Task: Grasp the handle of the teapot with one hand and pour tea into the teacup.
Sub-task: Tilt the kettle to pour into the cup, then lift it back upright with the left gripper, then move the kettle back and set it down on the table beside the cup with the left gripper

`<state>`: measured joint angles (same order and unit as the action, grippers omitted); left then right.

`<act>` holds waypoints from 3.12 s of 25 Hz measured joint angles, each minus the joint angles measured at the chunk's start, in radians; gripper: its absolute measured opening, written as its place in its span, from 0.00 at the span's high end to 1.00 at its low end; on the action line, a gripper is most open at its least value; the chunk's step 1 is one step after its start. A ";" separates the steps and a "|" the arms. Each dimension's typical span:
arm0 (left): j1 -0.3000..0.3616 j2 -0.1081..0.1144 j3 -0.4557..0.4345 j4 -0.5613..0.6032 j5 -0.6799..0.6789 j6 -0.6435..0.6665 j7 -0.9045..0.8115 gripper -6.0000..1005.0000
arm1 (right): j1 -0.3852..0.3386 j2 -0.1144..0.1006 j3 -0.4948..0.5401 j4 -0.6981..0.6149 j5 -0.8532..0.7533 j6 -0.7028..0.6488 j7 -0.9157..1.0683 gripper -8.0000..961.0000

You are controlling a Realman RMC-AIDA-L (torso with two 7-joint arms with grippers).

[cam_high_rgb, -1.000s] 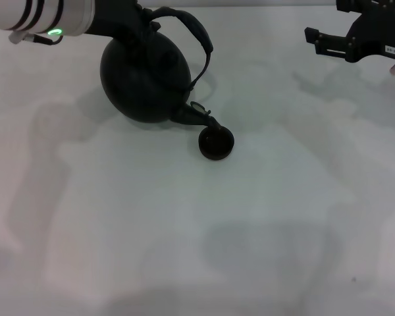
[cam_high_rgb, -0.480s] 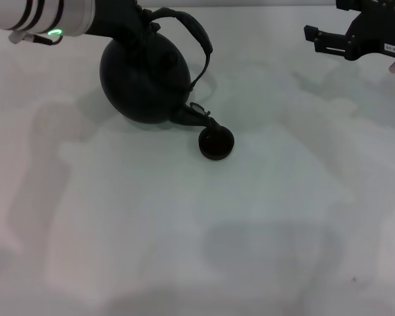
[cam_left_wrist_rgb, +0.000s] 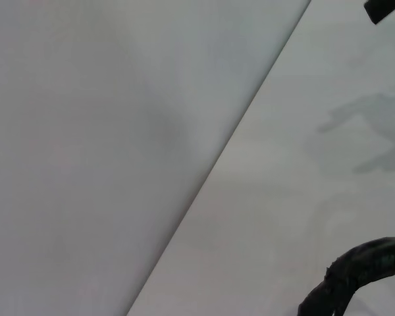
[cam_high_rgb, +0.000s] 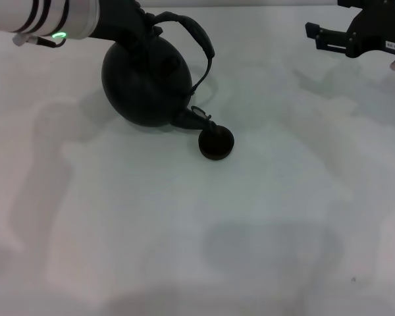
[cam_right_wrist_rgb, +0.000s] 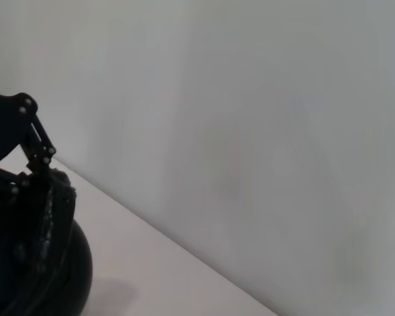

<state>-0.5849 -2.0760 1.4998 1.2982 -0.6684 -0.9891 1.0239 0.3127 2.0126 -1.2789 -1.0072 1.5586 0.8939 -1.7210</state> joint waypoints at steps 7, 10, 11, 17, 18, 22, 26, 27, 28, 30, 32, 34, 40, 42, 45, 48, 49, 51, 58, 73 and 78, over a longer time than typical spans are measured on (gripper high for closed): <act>-0.001 0.000 0.001 0.001 0.005 -0.001 -0.002 0.84 | 0.011 0.000 0.003 0.017 0.000 0.002 -0.001 0.12; -0.001 -0.001 0.001 0.001 0.009 -0.003 -0.005 0.84 | 0.011 0.000 0.003 0.021 0.000 0.001 -0.001 0.12; -0.001 -0.001 0.000 0.001 0.010 -0.003 -0.006 0.84 | 0.011 0.000 0.003 0.022 0.000 0.001 -0.002 0.12; -0.003 -0.001 0.000 0.001 0.013 -0.004 -0.008 0.84 | 0.011 0.000 0.004 0.023 0.000 0.000 -0.005 0.12; -0.003 -0.001 0.001 0.001 0.014 -0.005 -0.008 0.84 | 0.011 0.000 0.004 0.023 0.000 0.000 -0.005 0.12; -0.004 -0.001 0.003 0.002 0.021 -0.005 -0.010 0.84 | 0.012 0.000 0.004 0.024 0.000 0.000 -0.005 0.12; -0.004 -0.001 0.014 0.003 0.023 -0.003 -0.011 0.84 | 0.012 0.000 0.004 0.025 0.000 0.000 -0.005 0.12; -0.004 -0.001 0.015 0.003 0.023 -0.002 -0.012 0.84 | 0.012 0.000 0.004 0.025 0.000 0.000 -0.005 0.12; -0.004 -0.001 0.015 0.003 0.023 -0.002 -0.012 0.84 | 0.012 0.000 0.004 0.025 0.000 0.000 -0.005 0.12; -0.004 -0.001 0.016 0.003 0.023 -0.002 -0.012 0.84 | 0.013 0.000 0.004 0.026 0.000 -0.001 -0.005 0.12; -0.006 -0.001 0.016 0.003 0.023 -0.003 -0.012 0.84 | 0.013 0.000 0.004 0.026 0.000 -0.001 -0.005 0.12; -0.007 -0.001 0.016 0.003 0.023 -0.005 -0.012 0.84 | 0.013 0.000 0.004 0.029 0.000 -0.001 -0.005 0.12; -0.007 -0.001 0.016 0.016 0.023 -0.006 -0.017 0.84 | 0.024 0.000 0.014 0.049 0.000 -0.001 -0.012 0.12; 0.002 -0.001 0.016 0.036 0.023 -0.003 -0.024 0.84 | 0.026 0.000 0.016 0.057 0.000 -0.002 -0.014 0.12; 0.023 -0.003 0.016 0.068 0.015 0.001 -0.027 0.84 | 0.028 0.000 0.017 0.062 0.000 -0.002 -0.015 0.12; 0.042 -0.004 0.018 0.094 0.009 0.002 -0.040 0.84 | 0.033 0.000 0.017 0.063 0.000 -0.002 -0.015 0.12; 0.054 -0.004 0.021 0.107 0.003 0.002 -0.047 0.84 | 0.035 0.000 0.017 0.064 0.000 -0.002 -0.015 0.12; 0.063 -0.004 0.023 0.114 -0.002 0.002 -0.051 0.84 | 0.036 0.000 0.018 0.065 0.000 -0.004 -0.015 0.12; 0.231 -0.002 0.027 0.200 -0.124 0.069 -0.053 0.84 | 0.037 -0.003 0.019 0.074 -0.006 -0.016 -0.015 0.12; 0.432 0.002 -0.192 0.014 -0.770 0.164 0.425 0.84 | 0.039 -0.008 0.019 0.091 -0.027 -0.029 -0.011 0.12; 0.416 0.004 -0.295 -0.148 -0.990 0.061 0.650 0.85 | 0.038 -0.007 0.019 0.092 -0.027 -0.031 -0.004 0.12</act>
<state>-0.1688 -2.0724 1.2043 1.1501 -1.6581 -0.9286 1.6738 0.3512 2.0057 -1.2594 -0.9152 1.5320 0.8632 -1.7249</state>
